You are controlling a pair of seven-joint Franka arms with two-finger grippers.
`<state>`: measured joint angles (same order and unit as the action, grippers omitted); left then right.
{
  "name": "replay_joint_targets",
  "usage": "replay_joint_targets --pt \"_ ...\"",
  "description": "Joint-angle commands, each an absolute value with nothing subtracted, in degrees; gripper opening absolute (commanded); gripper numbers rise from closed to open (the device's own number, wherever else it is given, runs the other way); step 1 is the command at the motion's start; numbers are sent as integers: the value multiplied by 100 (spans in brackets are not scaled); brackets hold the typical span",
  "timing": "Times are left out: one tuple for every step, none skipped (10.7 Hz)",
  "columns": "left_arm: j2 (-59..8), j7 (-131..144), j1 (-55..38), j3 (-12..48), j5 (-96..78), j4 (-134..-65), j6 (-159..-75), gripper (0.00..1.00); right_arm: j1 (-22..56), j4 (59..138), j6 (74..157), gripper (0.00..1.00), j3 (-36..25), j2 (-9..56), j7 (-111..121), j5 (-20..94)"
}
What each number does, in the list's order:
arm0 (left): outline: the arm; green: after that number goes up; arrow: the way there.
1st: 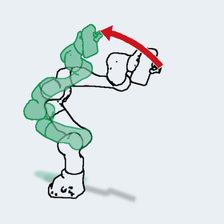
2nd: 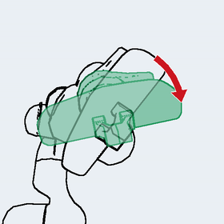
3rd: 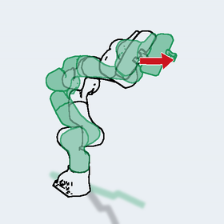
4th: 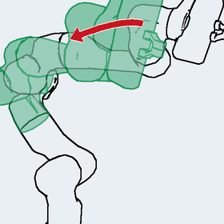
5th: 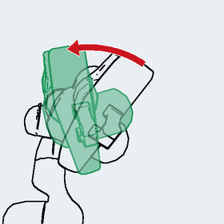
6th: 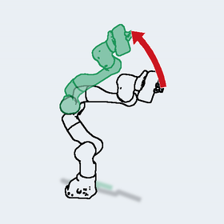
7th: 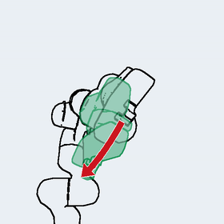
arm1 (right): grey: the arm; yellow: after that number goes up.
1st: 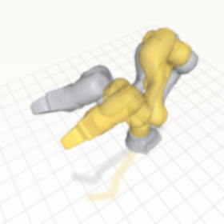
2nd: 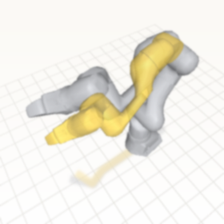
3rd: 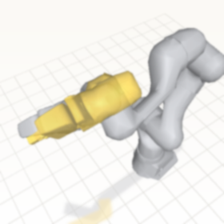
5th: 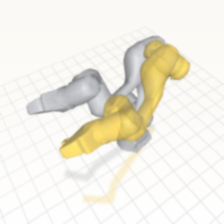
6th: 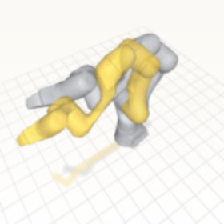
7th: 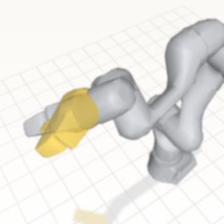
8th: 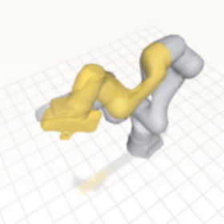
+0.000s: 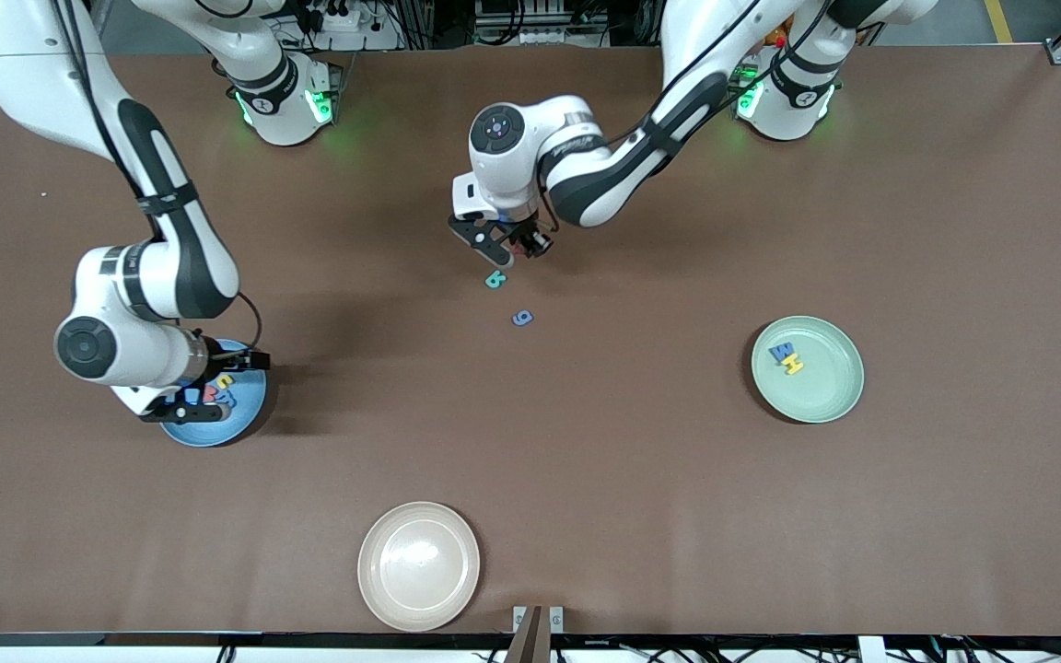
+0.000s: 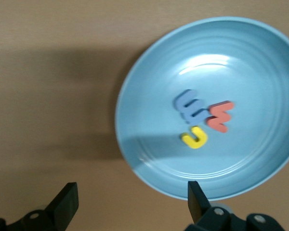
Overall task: Sort upper and lower case letters into plates
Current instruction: 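Grasp the pink a with the left gripper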
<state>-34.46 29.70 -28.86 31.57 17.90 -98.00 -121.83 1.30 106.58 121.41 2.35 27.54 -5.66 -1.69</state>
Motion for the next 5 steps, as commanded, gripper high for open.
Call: replay_joint_targets --pt "-2876 2988 -2218 3173 1398 -9949 -11561 0 473 10556 12094 100 237 2786 -1096 130" --pt "-2700 2945 -1867 3173 1284 -9949 -11271 0 666 10547 12094 100 237 2777 -1421 245" --pt "-2559 2936 -1533 3182 1196 -9949 -11059 0 877 10529 12102 100 237 2777 -1807 281" --pt "-2436 2936 -1268 3173 1143 -9941 -10935 0 1105 10521 12120 100 246 2777 -2246 307" --pt "-2374 2909 -883 3182 1143 -9949 -10794 0 1447 10477 12138 100 237 2777 -2763 499"
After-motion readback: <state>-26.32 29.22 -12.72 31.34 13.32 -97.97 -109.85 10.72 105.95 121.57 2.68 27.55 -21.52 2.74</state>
